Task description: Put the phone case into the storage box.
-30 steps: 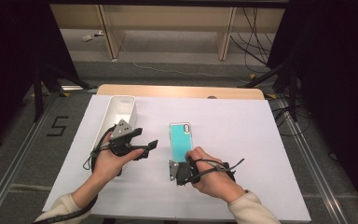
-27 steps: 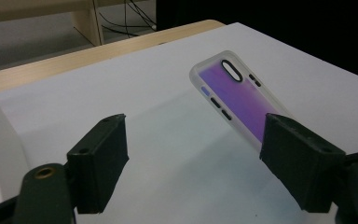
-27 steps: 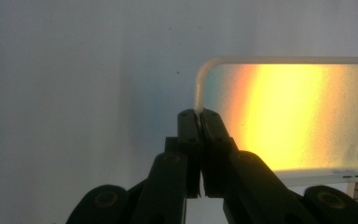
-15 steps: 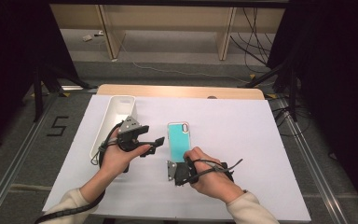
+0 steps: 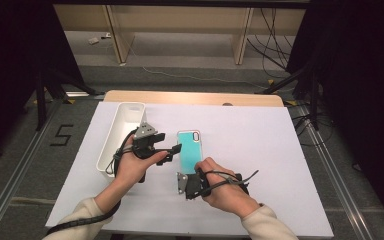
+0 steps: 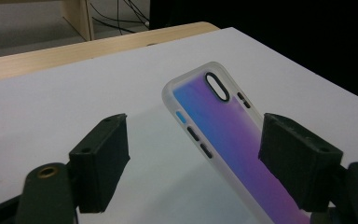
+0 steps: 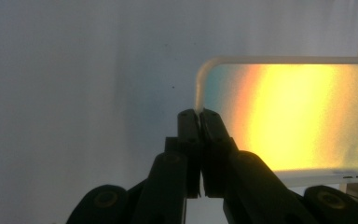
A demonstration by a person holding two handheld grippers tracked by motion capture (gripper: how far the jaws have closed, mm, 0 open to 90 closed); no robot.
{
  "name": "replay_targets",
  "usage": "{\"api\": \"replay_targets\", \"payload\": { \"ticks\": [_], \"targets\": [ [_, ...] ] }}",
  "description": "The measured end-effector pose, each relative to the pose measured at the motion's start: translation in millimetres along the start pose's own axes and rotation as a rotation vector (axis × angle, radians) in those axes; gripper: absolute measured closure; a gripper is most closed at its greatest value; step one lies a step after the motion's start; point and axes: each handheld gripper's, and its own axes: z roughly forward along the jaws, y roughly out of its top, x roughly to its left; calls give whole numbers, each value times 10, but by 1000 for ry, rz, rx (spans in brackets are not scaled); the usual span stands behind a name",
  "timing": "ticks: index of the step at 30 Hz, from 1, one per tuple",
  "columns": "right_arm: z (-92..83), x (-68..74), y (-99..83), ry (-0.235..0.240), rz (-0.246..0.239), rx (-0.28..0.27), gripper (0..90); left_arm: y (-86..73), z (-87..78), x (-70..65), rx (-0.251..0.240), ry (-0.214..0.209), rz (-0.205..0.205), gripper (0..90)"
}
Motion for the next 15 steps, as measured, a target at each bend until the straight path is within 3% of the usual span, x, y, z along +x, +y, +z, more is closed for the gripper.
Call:
{"api": "replay_targets", "payload": {
  "ticks": [1, 2, 5, 8, 9, 15],
  "targets": [
    [2, -11, 3, -4, -19, -5, 888, 3, 6, -1, 2, -2, -1, 240],
    [-7, 15, 16, 0, 17, 5, 887, 5, 18, -3, -3, -4, -4, 247],
    [-2, -8, 23, -8, -26, -11, 887, 10, 36, -4, -2, 4, -16, 258],
    [-17, 13, 42, -11, 4, -8, 887, 17, 51, 2, -6, 8, -22, 267],
    [-13, 0, 41, -14, -18, -14, 887, 23, 48, 1, 2, 12, -24, 272],
    [-32, 16, 63, -23, -5, -7, 887, 55, 43, -15, 4, 11, -55, 302]
  ]
}}
